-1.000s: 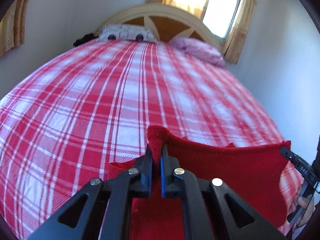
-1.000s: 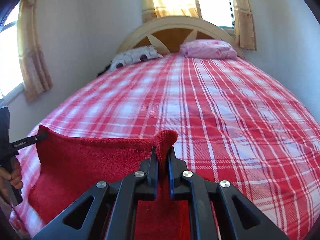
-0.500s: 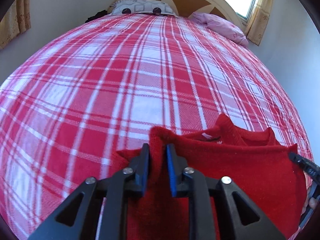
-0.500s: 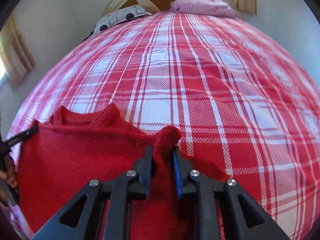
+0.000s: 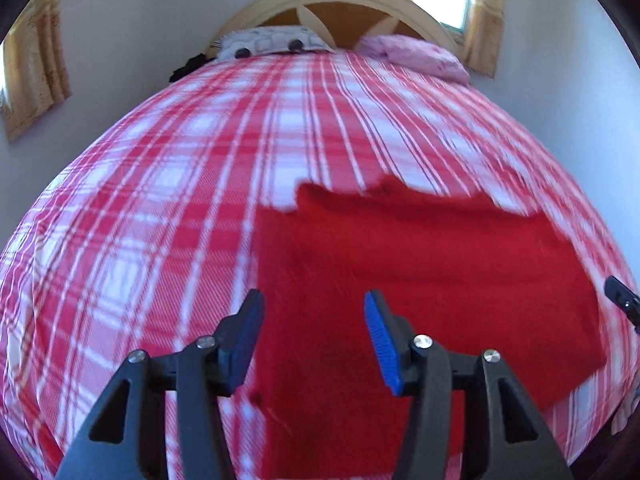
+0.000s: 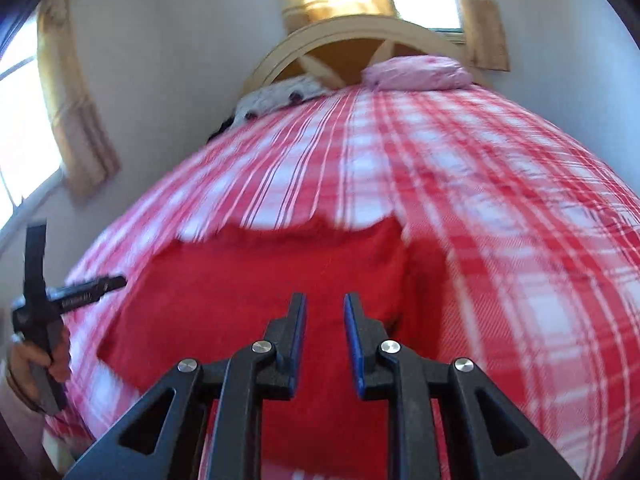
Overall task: Fold small clothes
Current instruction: 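Lay the hem over the collar and open both tools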
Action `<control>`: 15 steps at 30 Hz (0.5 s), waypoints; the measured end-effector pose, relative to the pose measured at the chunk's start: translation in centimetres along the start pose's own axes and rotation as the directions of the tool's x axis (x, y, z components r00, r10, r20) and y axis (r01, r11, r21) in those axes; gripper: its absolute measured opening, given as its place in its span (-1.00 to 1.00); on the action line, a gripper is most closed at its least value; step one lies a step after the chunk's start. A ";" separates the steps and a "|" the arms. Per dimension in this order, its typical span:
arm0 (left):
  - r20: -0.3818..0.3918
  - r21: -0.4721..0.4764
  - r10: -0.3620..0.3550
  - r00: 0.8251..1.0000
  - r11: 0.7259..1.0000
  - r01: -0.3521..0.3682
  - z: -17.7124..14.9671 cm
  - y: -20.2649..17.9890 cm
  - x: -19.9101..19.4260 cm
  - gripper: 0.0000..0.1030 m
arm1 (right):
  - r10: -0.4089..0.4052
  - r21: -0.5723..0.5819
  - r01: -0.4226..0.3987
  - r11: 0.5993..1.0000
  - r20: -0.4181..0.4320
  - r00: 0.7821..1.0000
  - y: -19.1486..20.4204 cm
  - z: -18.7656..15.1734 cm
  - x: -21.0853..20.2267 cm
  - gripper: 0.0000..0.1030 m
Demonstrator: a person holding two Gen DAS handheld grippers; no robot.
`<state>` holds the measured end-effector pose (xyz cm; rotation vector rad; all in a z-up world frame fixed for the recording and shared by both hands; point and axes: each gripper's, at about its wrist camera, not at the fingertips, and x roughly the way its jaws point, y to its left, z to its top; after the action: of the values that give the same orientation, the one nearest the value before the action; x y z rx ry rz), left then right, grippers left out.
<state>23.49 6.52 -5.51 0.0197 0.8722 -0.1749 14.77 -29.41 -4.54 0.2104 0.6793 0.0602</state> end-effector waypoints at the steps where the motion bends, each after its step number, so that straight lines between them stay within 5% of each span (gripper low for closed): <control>1: -0.008 0.001 0.009 1.000 1.000 -0.009 -0.5 -0.4 0.0 0.07 | -0.002 -0.006 0.002 1.000 -0.009 1.000 0.5 -0.8 0.1 -0.61; 7: -0.042 0.014 0.074 0.996 0.997 -0.073 -3.1 -1.2 1.1 0.10 | -0.017 0.103 0.026 0.994 -0.091 0.996 -1.0 -5.2 2.1 -0.60; 11: -0.010 0.057 0.146 0.989 0.988 -0.145 -3.7 -1.9 0.8 0.33 | 0.020 0.156 -0.012 0.988 -0.051 0.999 -1.6 -6.6 1.5 -0.60; 15: -0.017 0.056 0.160 0.987 0.986 -0.159 -4.1 -1.8 0.2 0.34 | -0.021 0.147 0.032 0.989 -0.074 0.997 -0.9 -6.6 0.6 -0.60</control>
<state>20.26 5.05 -8.20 0.1424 0.8827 -0.0483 11.05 -29.06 -10.13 0.3431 0.7588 -0.0083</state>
